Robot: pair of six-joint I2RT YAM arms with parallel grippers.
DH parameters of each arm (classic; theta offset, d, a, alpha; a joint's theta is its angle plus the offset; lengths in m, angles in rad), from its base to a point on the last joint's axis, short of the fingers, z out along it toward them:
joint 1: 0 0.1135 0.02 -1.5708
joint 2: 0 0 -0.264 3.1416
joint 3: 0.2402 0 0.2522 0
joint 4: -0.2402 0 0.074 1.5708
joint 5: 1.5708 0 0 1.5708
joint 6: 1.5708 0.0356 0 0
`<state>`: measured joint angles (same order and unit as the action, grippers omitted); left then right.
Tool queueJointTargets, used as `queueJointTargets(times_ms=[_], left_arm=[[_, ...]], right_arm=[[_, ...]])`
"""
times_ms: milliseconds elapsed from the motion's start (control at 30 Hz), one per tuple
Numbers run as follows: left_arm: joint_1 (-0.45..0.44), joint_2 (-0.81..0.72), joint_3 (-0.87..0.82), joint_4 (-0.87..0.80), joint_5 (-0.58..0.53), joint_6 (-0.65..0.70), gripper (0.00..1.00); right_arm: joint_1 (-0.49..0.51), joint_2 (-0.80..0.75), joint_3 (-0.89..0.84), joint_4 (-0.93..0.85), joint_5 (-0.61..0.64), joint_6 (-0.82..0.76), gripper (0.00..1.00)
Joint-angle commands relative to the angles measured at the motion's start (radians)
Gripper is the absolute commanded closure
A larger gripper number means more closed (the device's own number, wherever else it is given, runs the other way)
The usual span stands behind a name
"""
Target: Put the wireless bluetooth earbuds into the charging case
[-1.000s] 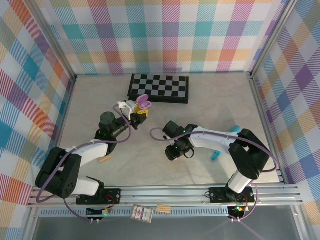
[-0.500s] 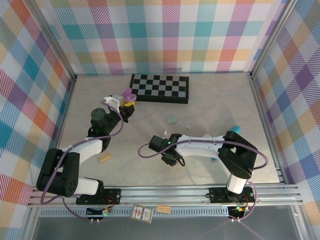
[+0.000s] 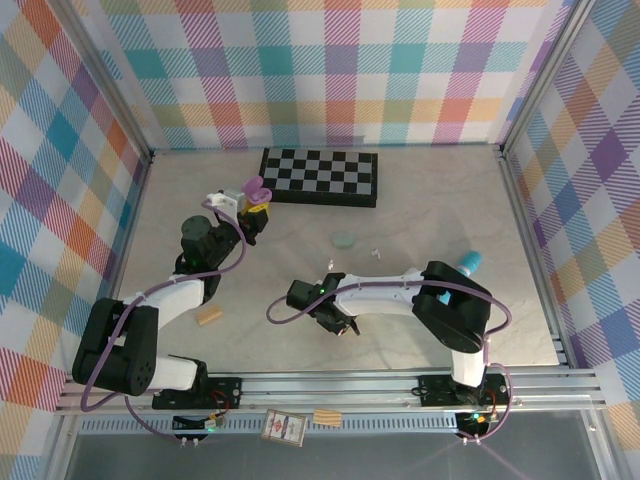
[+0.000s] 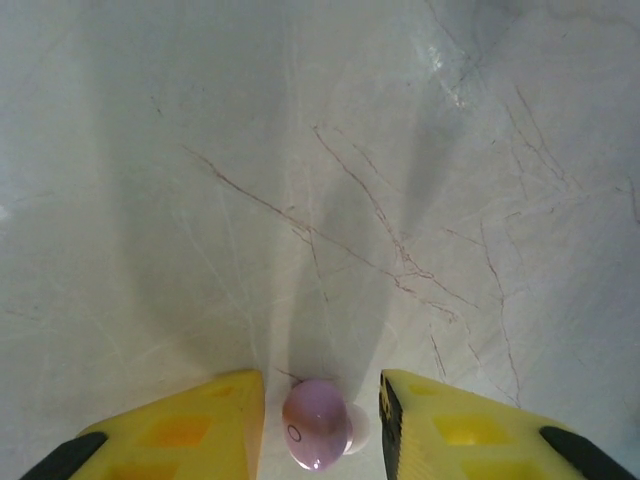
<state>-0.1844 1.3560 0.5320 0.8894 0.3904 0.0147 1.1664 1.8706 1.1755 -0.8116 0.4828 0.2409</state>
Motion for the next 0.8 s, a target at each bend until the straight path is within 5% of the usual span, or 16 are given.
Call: queueJointTargets(times_ms=[0, 767], left_arm=[[0.014, -0.032, 0.025, 0.009, -0.004, -0.007, 0.71], [0.012, -0.035, 0.0, 0.08, 0.084, 0.007, 0.71]], right_arm=[[0.005, 0.018, 0.022, -0.048, 0.036, -0.011, 0.65], [-0.001, -0.02, 0.012, -0.056, 0.061, 0.028, 0.78]])
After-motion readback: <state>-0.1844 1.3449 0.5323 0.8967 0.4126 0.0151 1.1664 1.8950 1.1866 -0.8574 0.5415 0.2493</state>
